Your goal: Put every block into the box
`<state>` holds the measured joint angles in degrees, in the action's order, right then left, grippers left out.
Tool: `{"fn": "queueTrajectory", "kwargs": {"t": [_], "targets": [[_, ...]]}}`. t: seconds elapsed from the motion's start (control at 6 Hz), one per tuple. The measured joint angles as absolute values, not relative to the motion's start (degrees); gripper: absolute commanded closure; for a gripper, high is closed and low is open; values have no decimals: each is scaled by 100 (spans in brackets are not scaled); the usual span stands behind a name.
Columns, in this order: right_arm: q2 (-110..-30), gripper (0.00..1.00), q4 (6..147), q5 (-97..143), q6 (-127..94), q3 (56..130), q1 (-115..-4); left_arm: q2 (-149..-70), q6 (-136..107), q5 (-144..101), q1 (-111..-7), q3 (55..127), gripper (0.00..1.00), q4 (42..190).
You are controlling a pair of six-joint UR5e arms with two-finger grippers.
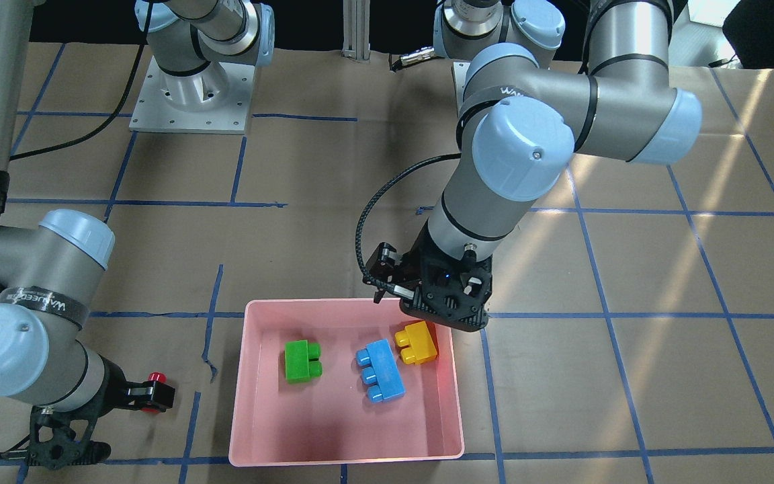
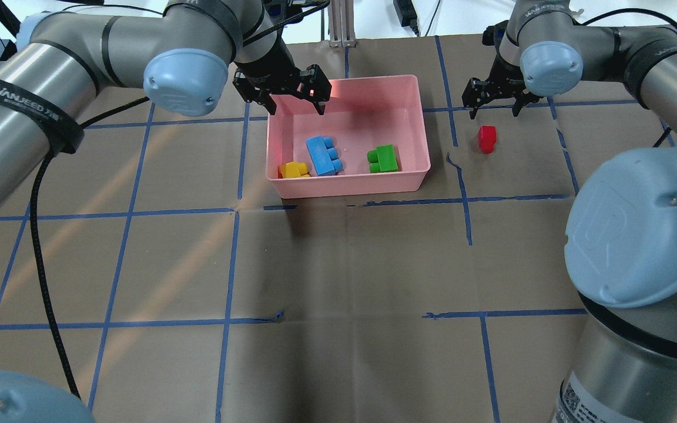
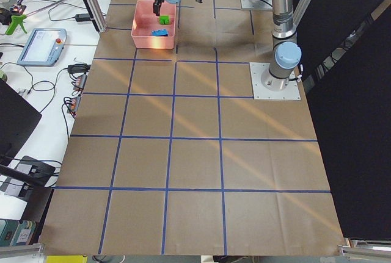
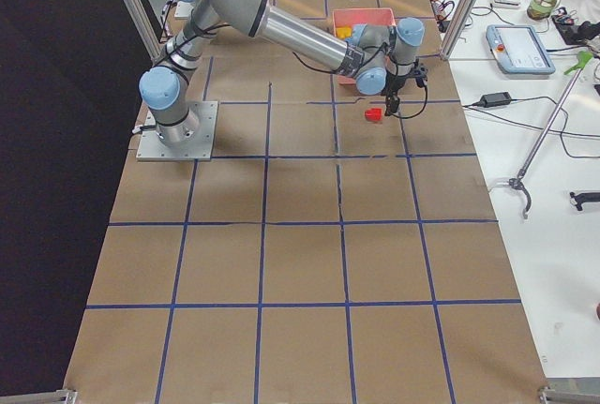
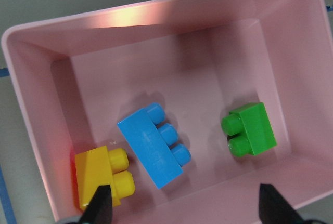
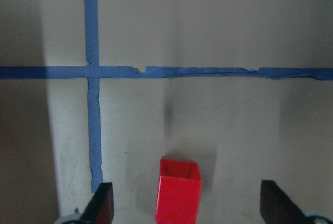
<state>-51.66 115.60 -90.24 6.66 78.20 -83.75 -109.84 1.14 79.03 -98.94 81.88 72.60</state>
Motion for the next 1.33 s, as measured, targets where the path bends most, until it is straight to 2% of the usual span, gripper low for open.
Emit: {"fn": "queueTrajectory", "kwargs": {"t": [0.17,0.33,0.67,0.83,1.33], "targets": [[-5132,15,11581,-9032,646,7964,-8371,-10578,135,8013,-9735,8191,0,7895],[-5120,44,11589,-9032,620,8043,-8368,-10167,171,8142,-9560,8224,0,8511],[-5079,82,11586,-9027,561,8089,-8367,-9591,199,8497,-9403,8311,0,9381],[-5068,86,11585,-9021,553,8101,-8367,-9474,201,8792,-9382,8393,0,9672],[-5416,85,11405,-9010,571,7819,-8361,-9247,205,8926,-9129,8580,0,9800]]}}
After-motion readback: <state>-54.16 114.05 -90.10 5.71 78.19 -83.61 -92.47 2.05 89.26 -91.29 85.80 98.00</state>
